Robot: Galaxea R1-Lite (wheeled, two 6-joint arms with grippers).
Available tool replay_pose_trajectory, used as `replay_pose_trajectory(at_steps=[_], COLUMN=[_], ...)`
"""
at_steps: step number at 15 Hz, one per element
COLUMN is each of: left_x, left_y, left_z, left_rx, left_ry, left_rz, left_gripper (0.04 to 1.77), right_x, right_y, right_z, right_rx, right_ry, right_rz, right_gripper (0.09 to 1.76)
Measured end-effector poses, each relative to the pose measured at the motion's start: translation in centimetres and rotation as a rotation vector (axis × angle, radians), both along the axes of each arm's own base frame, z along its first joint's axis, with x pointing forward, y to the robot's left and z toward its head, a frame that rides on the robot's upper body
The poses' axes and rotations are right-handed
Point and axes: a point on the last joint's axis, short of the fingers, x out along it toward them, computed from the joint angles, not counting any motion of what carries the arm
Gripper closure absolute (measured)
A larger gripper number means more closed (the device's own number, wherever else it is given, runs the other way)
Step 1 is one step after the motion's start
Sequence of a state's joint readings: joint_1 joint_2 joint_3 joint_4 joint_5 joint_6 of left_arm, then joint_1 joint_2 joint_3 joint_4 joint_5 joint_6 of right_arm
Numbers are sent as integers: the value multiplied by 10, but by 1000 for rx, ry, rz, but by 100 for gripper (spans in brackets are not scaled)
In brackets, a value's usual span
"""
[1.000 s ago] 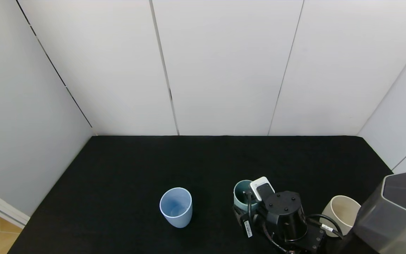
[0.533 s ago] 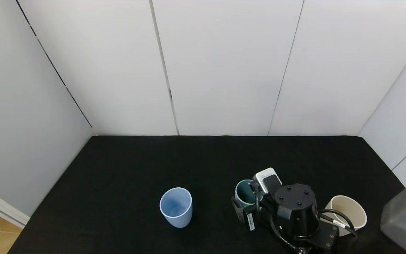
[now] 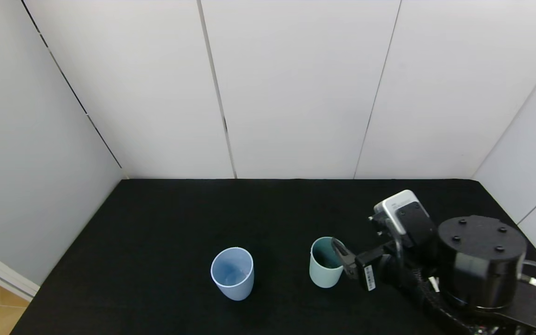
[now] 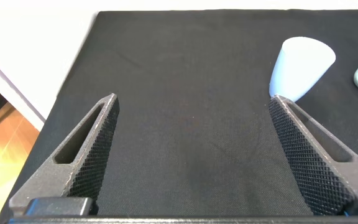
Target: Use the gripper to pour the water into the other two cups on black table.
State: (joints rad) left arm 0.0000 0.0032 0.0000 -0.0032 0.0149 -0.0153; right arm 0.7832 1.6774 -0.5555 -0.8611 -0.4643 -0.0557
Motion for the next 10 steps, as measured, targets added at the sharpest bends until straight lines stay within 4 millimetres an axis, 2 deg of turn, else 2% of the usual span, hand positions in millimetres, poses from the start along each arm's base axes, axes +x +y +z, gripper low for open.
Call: replay_pose_trajectory(at_steps=[2,5,7,10], left_x=[0,0,0,0], left_y=[0,0,0,0], left_z=[0,0,0,0], left_rx=[0,0,0,1], left_ry=[0,0,0,0], left_rz=[0,0,0,0], left_gripper=[9,9,9,9], right_x=[-19,-61,-84,-100], right_y=[-19,-56,-86,-130], right_z=[20,41,44,34], right_rx=[-34,-94,-118,-133], right_ry=[-15,-34,-38,-32], right_rz=[-80,-203,-275,-466], right_gripper=[18,17,17,16])
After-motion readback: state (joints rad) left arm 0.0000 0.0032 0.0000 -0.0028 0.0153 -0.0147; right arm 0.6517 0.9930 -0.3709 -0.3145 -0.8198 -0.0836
